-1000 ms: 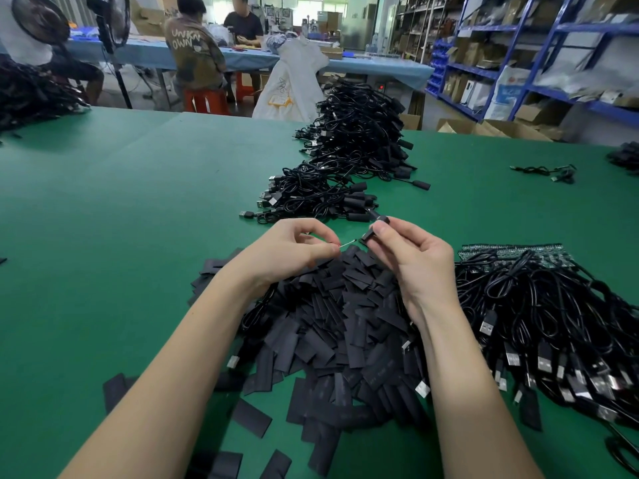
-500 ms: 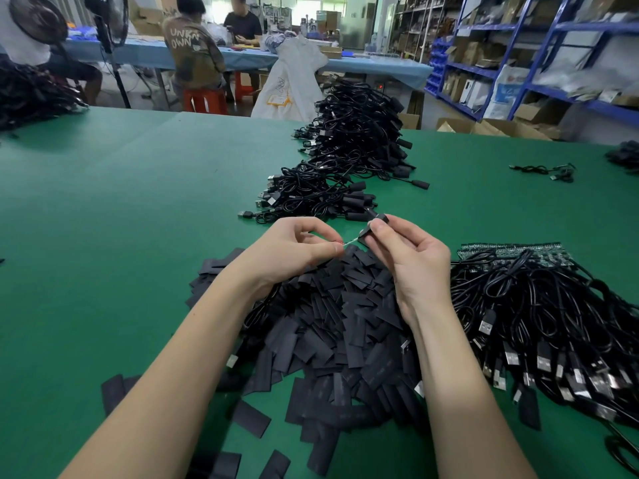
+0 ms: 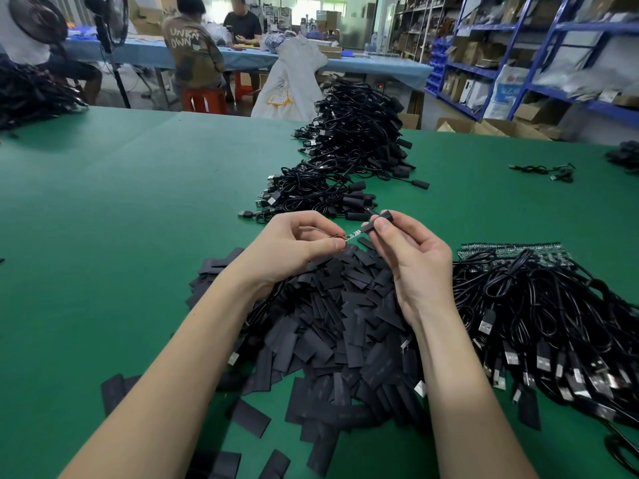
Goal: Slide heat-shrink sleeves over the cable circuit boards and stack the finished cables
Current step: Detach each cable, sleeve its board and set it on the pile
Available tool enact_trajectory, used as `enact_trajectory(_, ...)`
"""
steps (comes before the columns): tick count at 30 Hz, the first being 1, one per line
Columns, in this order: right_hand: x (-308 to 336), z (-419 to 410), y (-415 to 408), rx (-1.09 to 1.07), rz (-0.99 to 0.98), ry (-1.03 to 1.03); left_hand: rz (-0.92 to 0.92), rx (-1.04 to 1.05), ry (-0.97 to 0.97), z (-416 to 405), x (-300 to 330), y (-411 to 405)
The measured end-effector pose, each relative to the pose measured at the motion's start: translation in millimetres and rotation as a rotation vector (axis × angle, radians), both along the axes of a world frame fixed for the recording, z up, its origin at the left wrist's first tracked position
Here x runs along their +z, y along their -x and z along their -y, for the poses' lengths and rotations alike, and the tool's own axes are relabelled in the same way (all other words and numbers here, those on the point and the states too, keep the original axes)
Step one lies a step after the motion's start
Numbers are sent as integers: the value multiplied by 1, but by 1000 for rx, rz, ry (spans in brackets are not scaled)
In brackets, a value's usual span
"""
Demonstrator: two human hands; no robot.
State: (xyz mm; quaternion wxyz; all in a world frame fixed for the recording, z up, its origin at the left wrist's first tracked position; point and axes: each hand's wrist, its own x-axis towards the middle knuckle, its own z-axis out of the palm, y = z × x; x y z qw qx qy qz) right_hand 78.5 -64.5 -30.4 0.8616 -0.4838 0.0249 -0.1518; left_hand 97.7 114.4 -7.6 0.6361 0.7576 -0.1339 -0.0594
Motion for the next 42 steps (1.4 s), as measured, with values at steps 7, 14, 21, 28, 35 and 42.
enact_trajectory(7, 2, 1, 2, 13, 40, 23, 75, -38, 8, -1, -1, -2)
enact_trajectory(14, 4, 4, 4, 118, 22, 5, 207, -55, -37, -5, -2, -1)
enact_trajectory(21, 4, 4, 5, 152, 3, -6, 299, -40, -105, -3, -2, -1)
enact_trajectory(28, 5, 5, 4, 156, 5, -26, 374, -9, -134, 0, -3, -2)
enact_trajectory(35, 5, 6, 4, 161, -13, -67, 379, 4, -131, 1, -3, 1)
enact_trajectory(42, 4, 10, 5, 247, -47, -101, 368, -5, -124, 2, -2, 1)
